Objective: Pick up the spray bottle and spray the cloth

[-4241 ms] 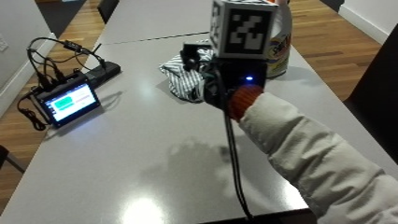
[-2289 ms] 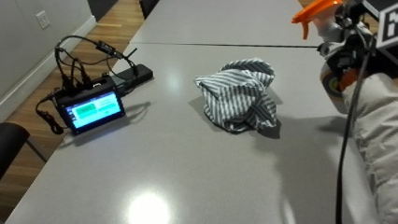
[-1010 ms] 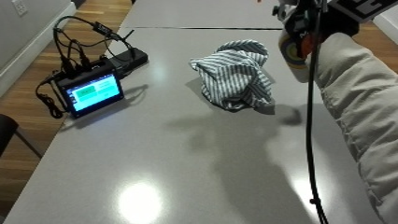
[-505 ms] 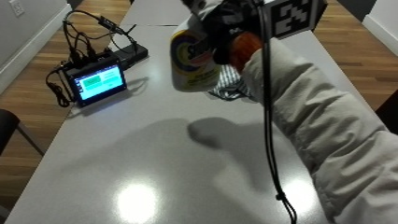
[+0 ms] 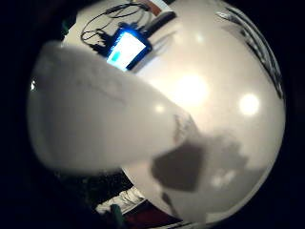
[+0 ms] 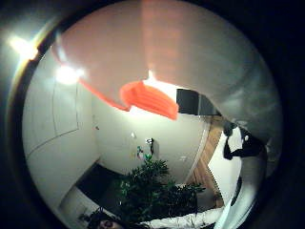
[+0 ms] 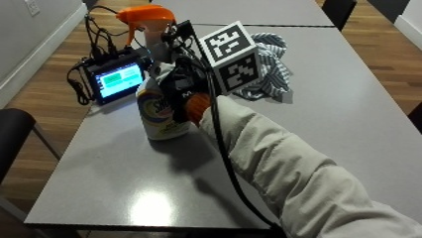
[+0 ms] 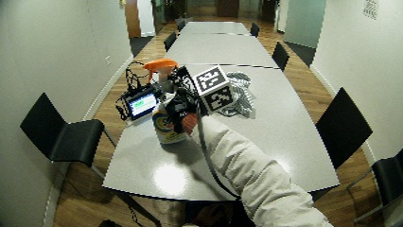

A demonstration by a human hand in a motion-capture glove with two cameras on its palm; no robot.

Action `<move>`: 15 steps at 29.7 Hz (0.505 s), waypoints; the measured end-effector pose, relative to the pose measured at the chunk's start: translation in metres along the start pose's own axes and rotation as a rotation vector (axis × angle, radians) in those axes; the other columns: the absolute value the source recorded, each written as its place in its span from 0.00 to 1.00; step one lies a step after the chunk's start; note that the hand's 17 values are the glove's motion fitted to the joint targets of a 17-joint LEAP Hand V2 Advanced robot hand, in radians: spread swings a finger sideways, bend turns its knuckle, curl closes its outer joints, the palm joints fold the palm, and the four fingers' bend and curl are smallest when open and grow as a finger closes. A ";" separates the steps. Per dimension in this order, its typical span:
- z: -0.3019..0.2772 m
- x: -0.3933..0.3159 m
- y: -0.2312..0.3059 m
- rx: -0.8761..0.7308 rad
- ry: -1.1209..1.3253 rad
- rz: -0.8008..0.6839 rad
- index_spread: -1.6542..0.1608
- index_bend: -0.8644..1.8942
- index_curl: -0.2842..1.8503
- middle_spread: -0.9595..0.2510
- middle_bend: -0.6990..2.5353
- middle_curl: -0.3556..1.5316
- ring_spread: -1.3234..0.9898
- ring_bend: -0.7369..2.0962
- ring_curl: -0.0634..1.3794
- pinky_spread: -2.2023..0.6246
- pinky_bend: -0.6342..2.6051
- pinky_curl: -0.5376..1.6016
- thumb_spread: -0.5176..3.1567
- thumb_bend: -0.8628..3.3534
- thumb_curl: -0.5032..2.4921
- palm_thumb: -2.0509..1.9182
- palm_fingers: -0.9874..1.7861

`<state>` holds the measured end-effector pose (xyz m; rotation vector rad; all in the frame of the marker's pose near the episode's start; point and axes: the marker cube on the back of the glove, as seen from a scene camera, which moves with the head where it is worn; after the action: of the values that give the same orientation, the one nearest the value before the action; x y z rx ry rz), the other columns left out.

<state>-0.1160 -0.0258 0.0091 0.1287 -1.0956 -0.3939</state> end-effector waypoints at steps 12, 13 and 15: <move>-0.017 -0.002 0.043 -0.126 0.111 -0.130 0.76 0.35 0.33 0.74 0.36 0.52 0.53 0.42 0.44 0.80 0.24 0.44 0.45 0.20 0.34 0.80 0.40; -0.029 -0.009 0.059 -0.141 0.105 -0.136 0.75 0.34 0.32 0.75 0.36 0.51 0.53 0.42 0.43 0.80 0.24 0.44 0.45 0.20 0.34 0.81 0.39; -0.054 -0.025 0.097 -0.157 0.073 -0.149 0.75 0.34 0.31 0.77 0.35 0.50 0.54 0.41 0.42 0.81 0.25 0.43 0.44 0.21 0.35 0.82 0.38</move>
<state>-0.0535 0.0684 -0.0078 0.0848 -0.9818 -0.6029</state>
